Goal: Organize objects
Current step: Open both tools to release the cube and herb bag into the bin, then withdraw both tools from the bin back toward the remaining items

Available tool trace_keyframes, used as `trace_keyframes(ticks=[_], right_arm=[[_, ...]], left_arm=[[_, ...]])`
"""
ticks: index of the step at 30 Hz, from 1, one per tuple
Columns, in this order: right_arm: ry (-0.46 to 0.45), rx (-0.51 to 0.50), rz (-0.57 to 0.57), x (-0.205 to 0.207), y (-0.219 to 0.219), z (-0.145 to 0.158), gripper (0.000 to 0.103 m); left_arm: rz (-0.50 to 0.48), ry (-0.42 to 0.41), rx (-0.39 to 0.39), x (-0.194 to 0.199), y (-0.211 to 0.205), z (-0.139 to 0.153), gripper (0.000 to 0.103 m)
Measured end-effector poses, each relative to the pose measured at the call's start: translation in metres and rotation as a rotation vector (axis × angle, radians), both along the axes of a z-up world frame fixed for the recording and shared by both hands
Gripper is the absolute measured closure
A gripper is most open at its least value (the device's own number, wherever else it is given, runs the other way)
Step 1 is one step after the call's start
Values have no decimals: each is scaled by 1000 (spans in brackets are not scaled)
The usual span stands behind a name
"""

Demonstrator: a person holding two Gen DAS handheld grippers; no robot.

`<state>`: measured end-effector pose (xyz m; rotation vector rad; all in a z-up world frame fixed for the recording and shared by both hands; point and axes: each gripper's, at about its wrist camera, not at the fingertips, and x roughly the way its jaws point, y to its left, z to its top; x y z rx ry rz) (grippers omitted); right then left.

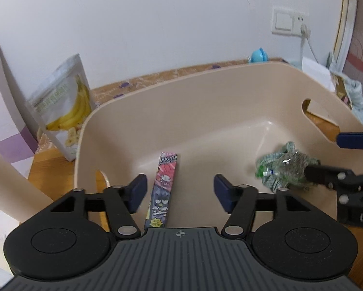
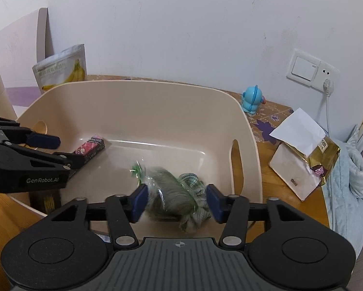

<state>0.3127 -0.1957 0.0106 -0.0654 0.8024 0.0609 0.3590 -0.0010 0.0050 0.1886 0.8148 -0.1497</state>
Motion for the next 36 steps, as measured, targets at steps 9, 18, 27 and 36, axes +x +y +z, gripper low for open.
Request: trace_keyframes(ticks=[9, 18, 27, 36], right_arm=[[-53, 46, 11, -21, -4, 16, 10], [-104, 88, -11, -44, -16, 30, 0], [-133, 99, -28, -68, -21, 39, 0], [-158, 94, -29, -103, -17, 45, 0]], left_arm=[[21, -87, 12, -23, -1, 19, 17], [84, -111, -36, -46, 5, 31, 16], [112, -157, -58, -81, 11, 44, 16], [100, -184, -66, -126, 11, 49, 14]])
